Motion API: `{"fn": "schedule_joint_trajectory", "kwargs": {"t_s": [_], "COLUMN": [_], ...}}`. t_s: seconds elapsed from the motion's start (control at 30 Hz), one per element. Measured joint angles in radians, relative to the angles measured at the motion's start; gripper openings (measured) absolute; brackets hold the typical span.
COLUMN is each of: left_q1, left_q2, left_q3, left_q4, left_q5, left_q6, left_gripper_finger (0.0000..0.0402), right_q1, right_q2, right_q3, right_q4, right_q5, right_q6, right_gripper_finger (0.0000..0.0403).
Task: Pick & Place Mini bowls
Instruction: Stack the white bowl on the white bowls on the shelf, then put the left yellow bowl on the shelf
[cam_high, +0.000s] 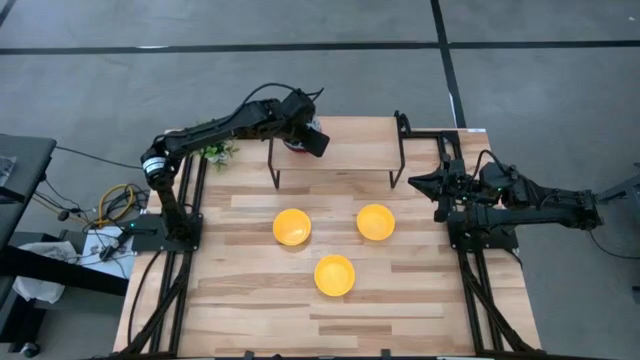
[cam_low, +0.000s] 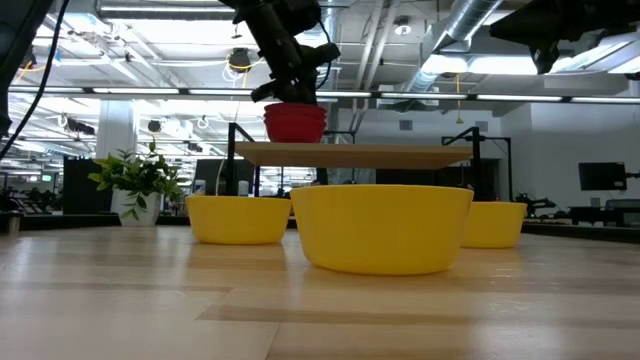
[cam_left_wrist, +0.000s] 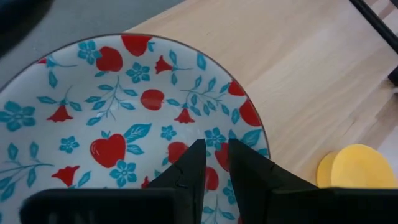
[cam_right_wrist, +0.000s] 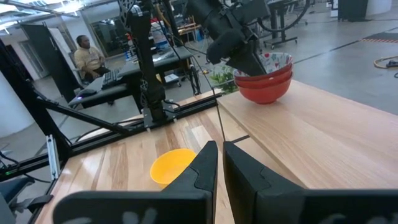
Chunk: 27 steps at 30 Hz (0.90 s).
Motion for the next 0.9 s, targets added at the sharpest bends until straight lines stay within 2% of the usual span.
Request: {"fn": "schedule_joint_trajectory", "kwargs": {"t_s": [0.5,0.9], "left_q1": [0.005,-0.004], "left_q2": [-0.007,-0.116], "left_q3": [0.000,0.001], "left_q4": [-0.015,-0.009], "left_q5": [0.000,-0.010], "left_q6": [0.002,-0.038], "left_gripper_finger": [0.0067,0.0067], "right_q1": [0.000,0.000], "right_q2": [0.000,0.000], "right_q3": [0.000,0.000], "right_q4": [0.000,0.000], "right_q5": [0.000,0.000], "right_q6": [0.000,0.000], "right_gripper_finger": [0.0017,0.0017]}}
